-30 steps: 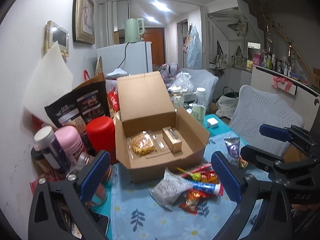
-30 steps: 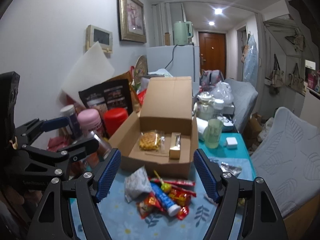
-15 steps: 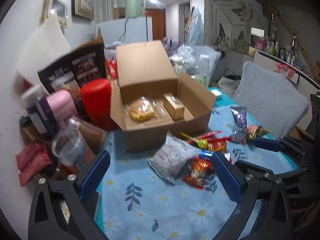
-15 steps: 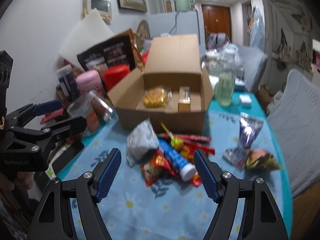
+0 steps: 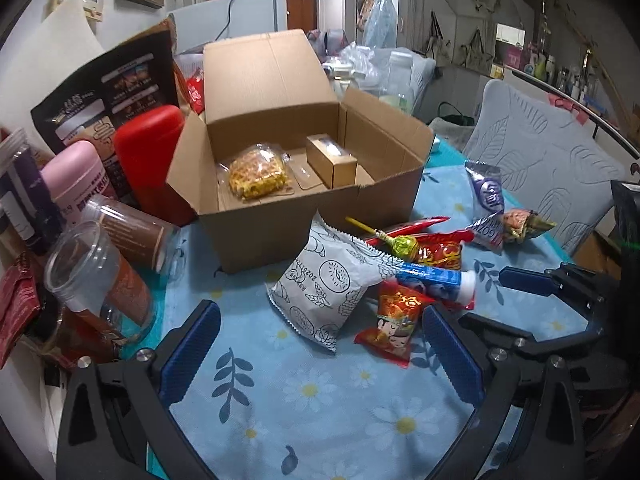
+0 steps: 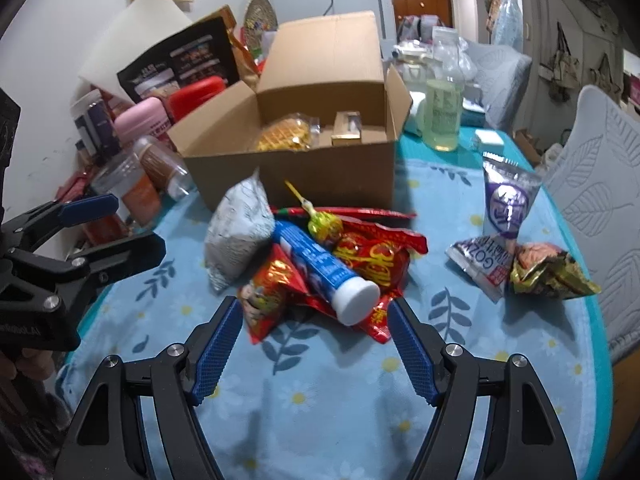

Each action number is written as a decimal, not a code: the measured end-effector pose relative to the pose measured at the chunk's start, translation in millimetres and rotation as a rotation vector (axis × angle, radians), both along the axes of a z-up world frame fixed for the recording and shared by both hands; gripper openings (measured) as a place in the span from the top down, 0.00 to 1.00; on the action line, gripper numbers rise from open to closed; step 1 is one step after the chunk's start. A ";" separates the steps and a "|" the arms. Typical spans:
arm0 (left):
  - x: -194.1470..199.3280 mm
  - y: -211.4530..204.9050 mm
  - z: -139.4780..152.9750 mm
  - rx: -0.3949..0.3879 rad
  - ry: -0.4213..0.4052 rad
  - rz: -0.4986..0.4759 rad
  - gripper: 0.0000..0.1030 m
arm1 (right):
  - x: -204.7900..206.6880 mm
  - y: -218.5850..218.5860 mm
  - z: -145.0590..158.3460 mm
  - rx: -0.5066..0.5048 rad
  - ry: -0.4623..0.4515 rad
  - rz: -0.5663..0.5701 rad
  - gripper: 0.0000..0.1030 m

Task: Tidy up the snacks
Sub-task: 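Withdraw both tools and move toward the white snack bag and blue tube, then grasp the white printed snack bag with the left gripper while the right gripper grasps the blue tube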

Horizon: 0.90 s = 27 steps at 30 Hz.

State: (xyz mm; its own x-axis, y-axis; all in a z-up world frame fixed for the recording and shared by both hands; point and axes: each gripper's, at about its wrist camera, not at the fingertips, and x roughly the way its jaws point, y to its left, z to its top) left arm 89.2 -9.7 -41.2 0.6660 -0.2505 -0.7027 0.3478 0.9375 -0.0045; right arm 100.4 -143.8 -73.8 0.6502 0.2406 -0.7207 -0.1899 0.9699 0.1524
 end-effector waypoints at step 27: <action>84.6 -24.9 -69.5 0.094 0.164 -0.141 0.28 | 32.3 -6.4 -31.3 0.055 0.080 0.076 0.65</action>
State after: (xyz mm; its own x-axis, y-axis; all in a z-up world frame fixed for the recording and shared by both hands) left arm 173.9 -34.6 -110.7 0.5035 -0.2616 -0.8234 0.4775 0.8786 0.0128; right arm 132.7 -150.2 -105.1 0.5699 0.3275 -0.7536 -0.2477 0.9429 0.2225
